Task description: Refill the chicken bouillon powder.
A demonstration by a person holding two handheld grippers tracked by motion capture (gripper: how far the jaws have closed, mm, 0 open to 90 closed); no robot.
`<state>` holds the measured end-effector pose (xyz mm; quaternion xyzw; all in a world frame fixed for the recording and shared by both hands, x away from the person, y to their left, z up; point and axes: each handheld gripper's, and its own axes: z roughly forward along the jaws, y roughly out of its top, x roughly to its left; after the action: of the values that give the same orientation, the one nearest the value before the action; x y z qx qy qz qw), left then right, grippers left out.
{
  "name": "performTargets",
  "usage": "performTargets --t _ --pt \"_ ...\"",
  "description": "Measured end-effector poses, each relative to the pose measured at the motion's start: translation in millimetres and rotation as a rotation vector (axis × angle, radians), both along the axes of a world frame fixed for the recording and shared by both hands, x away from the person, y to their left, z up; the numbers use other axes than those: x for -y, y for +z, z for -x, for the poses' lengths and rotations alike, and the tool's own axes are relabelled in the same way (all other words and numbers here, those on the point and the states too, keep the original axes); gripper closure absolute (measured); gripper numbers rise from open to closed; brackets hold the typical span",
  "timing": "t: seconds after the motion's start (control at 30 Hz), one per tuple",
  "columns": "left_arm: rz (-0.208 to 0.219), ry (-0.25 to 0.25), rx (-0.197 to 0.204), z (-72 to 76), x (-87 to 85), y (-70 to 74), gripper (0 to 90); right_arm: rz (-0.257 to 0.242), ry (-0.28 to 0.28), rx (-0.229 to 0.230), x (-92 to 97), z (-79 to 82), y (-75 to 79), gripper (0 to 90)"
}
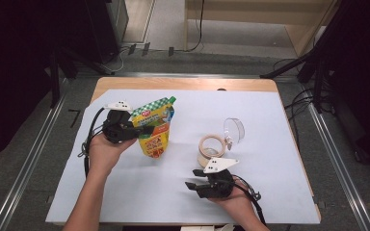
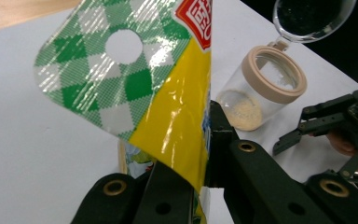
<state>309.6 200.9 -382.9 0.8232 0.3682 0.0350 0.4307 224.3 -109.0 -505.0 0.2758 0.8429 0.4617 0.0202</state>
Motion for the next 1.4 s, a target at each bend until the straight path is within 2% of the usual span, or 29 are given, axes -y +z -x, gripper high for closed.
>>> performTargets --t 0.37,0.5,0.67,0.87,0.97,1.13,1.3,1.4 --pt "0.030 -0.140 -0.012 16.8 16.5 27.0 90.0 0.001 -0.024 0.013 -0.8 -2.3 -1.6 50.5" --pt "0.041 -0.187 -0.015 24.0 24.4 34.4 90.0 -0.001 -0.041 0.004 -1.3 -3.6 -2.5 50.8" --pt "0.030 -0.238 -0.025 31.2 31.6 39.0 90.0 -0.011 -0.046 0.001 -5.2 -5.9 -3.1 51.2" --pt "0.017 -0.273 -0.031 39.2 37.6 43.9 90.0 -0.025 -0.051 0.010 -16.7 -10.3 -4.3 60.8" --pt "0.014 -0.284 -0.033 42.6 40.3 46.1 90.0 -0.078 -0.081 -0.017 -21.4 -14.1 -1.5 67.9" --pt "0.014 -0.309 -0.044 47.5 42.9 50.2 90.0 -0.046 -0.117 0.040 -31.0 -18.4 -0.4 76.0" --pt "0.040 -0.344 -0.059 50.3 47.2 52.8 90.0 -0.050 -0.152 0.050 -31.0 -22.0 -1.9 76.2" --pt "0.055 -0.356 -0.081 49.4 48.9 51.4 90.0 -0.057 -0.143 0.090 -30.8 -21.7 -2.2 75.7"
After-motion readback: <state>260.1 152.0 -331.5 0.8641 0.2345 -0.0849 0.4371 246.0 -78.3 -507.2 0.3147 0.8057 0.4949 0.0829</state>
